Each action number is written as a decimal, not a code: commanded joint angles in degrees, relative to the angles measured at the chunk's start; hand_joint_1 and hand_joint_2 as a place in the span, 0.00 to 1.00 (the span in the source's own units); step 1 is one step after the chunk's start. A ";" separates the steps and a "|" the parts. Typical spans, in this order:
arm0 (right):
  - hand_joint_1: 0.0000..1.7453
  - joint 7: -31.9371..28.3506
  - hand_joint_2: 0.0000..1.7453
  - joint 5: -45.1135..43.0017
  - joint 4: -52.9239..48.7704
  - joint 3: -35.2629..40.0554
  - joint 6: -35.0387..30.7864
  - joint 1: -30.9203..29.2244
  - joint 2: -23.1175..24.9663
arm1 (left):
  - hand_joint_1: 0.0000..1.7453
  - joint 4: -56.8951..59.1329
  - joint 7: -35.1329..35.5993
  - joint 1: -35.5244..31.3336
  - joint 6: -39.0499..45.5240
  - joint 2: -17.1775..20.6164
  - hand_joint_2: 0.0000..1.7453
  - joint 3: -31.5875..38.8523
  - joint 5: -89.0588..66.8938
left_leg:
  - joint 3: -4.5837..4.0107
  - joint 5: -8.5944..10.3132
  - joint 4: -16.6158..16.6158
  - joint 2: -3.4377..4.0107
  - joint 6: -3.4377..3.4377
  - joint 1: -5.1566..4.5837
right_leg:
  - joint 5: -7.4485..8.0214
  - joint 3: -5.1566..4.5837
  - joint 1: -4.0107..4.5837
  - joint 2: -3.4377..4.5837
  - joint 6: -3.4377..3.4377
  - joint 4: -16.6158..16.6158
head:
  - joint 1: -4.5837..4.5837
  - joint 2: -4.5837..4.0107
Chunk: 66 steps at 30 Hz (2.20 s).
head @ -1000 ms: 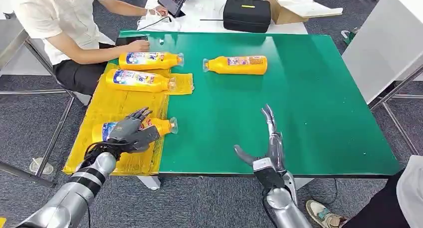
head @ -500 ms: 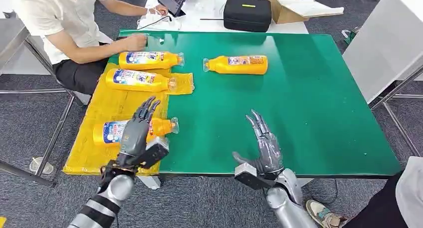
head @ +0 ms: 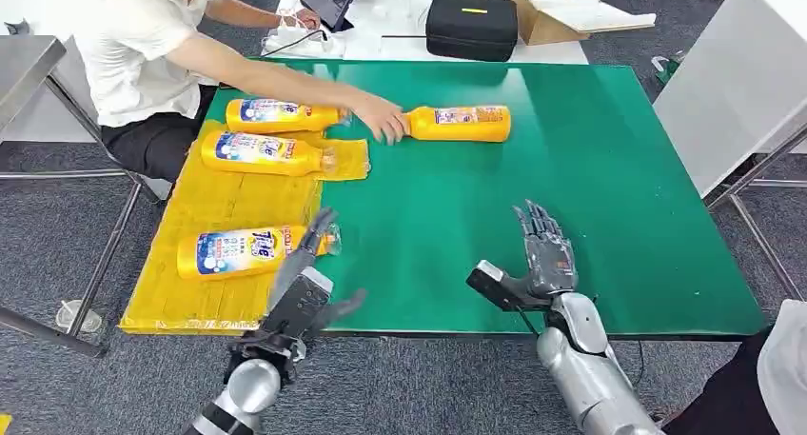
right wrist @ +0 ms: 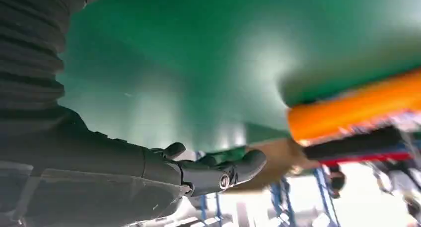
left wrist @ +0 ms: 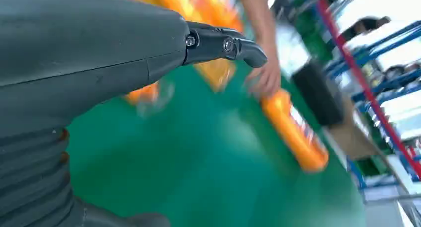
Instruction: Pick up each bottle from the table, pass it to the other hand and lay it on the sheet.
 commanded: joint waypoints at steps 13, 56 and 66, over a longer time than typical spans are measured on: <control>0.00 -1.55 1.00 0.51 8.95 0.30 2.02 -7.66 0.43 | 0.00 7.83 0.22 -2.31 0.83 -1.87 1.00 -6.39 1.36 | 0.17 -0.06 -0.03 0.15 0.02 0.02 | -0.03 0.12 0.06 0.06 -0.08 -0.02 | 0.00 0.02; 1.00 -2.44 1.00 -8.25 21.36 -2.19 23.73 -13.45 0.81 | 0.00 11.59 -1.50 -5.12 1.82 -2.65 1.00 -6.92 2.71 | 0.64 0.02 -0.06 0.00 0.03 0.07 | 0.00 0.59 0.12 -0.13 -0.08 -0.09 | 0.02 0.00; 1.00 -14.05 1.00 -23.10 19.53 -7.01 35.06 -10.05 1.17 | 0.00 11.50 -2.66 -5.12 1.60 -2.50 1.00 -6.72 5.36 | 0.89 -0.03 -0.16 -0.03 0.02 0.14 | -0.05 0.83 0.22 -0.22 -0.21 -0.21 | 0.04 0.00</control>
